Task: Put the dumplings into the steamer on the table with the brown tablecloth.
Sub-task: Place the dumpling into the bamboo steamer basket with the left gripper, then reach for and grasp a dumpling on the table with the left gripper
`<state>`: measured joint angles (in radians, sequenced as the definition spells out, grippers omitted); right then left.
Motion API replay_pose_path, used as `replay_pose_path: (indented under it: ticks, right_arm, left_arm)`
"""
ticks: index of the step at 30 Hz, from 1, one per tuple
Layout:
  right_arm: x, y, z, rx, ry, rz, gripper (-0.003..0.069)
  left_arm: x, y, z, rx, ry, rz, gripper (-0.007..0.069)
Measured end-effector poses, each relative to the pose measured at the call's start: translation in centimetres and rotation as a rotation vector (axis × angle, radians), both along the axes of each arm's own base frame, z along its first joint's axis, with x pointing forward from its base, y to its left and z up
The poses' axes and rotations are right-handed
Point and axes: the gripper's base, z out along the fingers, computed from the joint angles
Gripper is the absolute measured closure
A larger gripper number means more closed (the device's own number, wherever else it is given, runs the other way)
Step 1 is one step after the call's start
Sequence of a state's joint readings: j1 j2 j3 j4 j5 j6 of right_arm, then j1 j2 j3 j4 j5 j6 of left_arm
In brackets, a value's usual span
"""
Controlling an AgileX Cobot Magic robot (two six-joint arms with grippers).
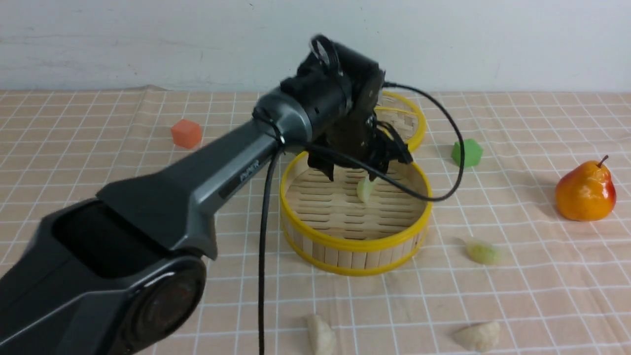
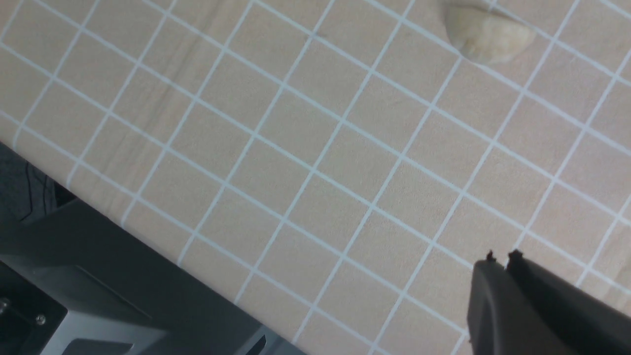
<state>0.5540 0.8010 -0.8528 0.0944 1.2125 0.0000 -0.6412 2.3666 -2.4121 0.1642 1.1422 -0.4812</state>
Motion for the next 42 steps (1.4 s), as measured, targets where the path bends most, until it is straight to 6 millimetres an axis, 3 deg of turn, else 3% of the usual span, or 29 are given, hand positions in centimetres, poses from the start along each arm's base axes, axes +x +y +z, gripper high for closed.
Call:
replay_pose_path:
  ticks: [4, 7, 8, 10, 14, 16, 17, 20, 21, 22, 23, 27, 38, 42]
  right_arm:
    - [0.4, 0.2, 0.3, 0.035, -0.054, -0.006, 0.0625]
    - [0.8, 0.4, 0.5, 0.061, -0.097, -0.011, 0.062]
    - [0.8, 0.4, 0.6, 0.064, -0.1, -0.011, 0.062]
    - [1.1, 0.6, 0.8, 0.087, -0.136, -0.015, 0.0617]
    - [1.3, 0.7, 1.0, 0.107, -0.167, -0.019, 0.0617]
    - [1.4, 0.8, 1.1, 0.112, -0.176, -0.02, 0.0617]
    - [1.4, 0.8, 1.1, 0.113, -0.177, -0.02, 0.0617]
    - [1.5, 0.8, 1.1, 0.118, -0.186, -0.021, 0.0613]
    - [1.5, 0.8, 1.2, 0.121, -0.191, -0.021, 0.061]
    - [1.5, 0.8, 1.2, 0.121, -0.191, -0.021, 0.061]
    - [1.5, 0.9, 1.2, 0.126, -0.187, -0.021, 0.0607]
    - [1.4, 1.0, 1.2, 0.141, -0.178, -0.021, 0.0603]
    - [1.0, 0.9, 0.9, 0.123, -0.13, -0.015, 0.0596]
    - [0.8, 0.7, 0.7, 0.1, -0.094, -0.01, 0.0587]
  left_arm:
    - [-2.8, 1.9, 7.2, -0.05, -0.045, -0.022, 0.0072]
    - [-5.4, 3.6, 11.1, -0.063, -0.076, -0.053, 0.0076]
    - [-5.6, 3.8, 11.3, -0.063, -0.077, -0.053, 0.0076]
    - [-7.9, 5.5, 12.6, -0.034, -0.063, -0.079, 0.0081]
    - [-10.7, 7.6, 12.0, 0.027, -0.003, -0.105, 0.0083]
    - [-12.0, 8.3, 10.1, 0.071, 0.071, -0.116, 0.0083]
    - [-12.1, 8.3, 10.3, 0.067, 0.067, -0.116, 0.0083]
    - [-14.6, 9.0, 6.6, 0.138, 0.191, -0.134, 0.0083]
    - [-16.1, 8.6, 4.0, 0.162, 0.244, -0.144, 0.0083]
    - [-16.3, 8.6, 3.7, 0.16, 0.25, -0.141, 0.0083]
    - [-17.6, 7.6, 1.0, 0.158, 0.271, -0.154, 0.0083]
    - [-19.5, 5.6, -2.8, 0.114, 0.282, -0.142, 0.0083]
    - [-17.6, 2.8, -9.6, 0.08, 0.271, -0.023, 0.0145]
    - [-17.2, 2.4, -11.1, 0.08, 0.266, -0.028, 0.0288]
